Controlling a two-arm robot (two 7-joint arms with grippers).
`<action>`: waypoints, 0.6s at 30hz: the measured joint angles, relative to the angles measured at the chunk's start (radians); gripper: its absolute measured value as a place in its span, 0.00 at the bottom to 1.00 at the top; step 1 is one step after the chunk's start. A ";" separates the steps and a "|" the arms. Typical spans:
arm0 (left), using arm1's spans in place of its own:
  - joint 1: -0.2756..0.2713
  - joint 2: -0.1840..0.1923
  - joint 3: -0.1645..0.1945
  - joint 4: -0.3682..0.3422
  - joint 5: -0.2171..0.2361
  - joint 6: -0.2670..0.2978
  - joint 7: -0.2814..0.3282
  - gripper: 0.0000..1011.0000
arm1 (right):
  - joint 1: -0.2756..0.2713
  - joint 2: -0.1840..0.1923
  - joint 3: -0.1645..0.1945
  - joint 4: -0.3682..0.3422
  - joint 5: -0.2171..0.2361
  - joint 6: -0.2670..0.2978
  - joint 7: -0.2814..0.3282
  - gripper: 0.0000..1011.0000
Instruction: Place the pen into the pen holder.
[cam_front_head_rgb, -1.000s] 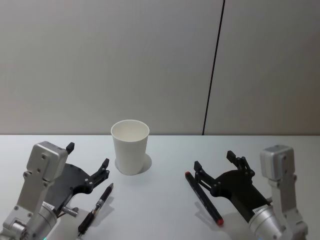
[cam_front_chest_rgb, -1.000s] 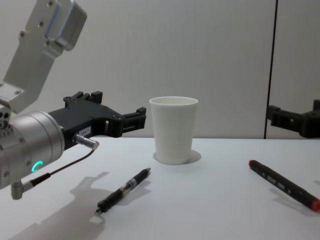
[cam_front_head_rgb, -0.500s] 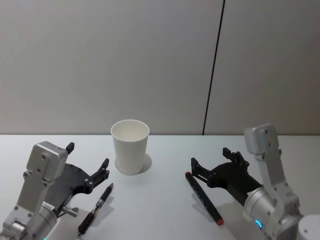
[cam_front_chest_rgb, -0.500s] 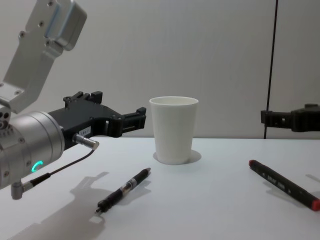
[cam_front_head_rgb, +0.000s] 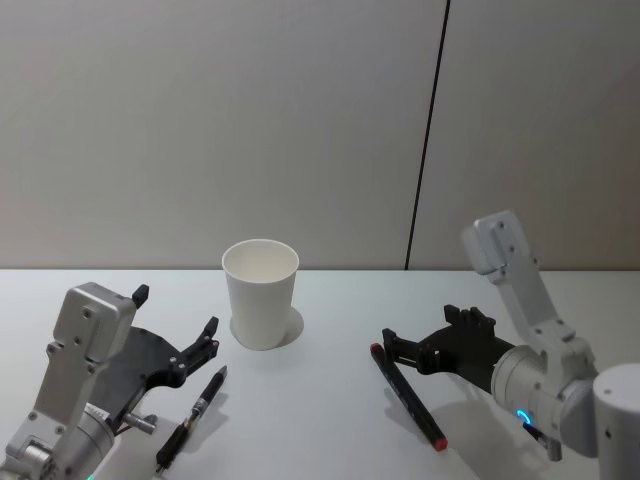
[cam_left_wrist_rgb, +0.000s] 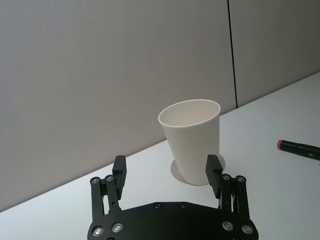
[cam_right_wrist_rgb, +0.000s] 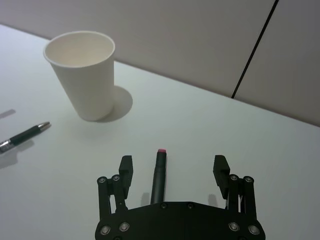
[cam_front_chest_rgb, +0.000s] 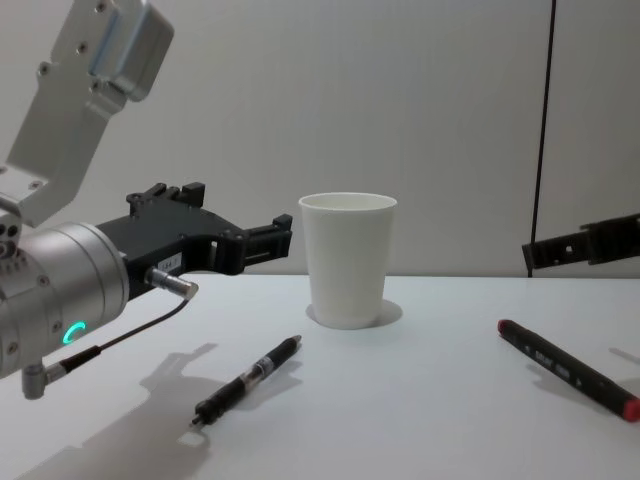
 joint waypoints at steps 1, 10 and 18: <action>0.000 0.000 0.000 0.000 0.000 0.000 0.000 0.99 | 0.005 0.002 -0.002 -0.002 0.000 0.013 0.002 0.99; 0.000 0.000 0.000 0.000 0.000 0.000 0.000 0.99 | 0.050 0.027 -0.036 -0.018 0.001 0.172 0.028 0.99; 0.000 0.000 0.000 0.000 0.000 0.000 0.000 0.99 | 0.067 0.020 -0.047 -0.012 -0.012 0.235 0.022 0.99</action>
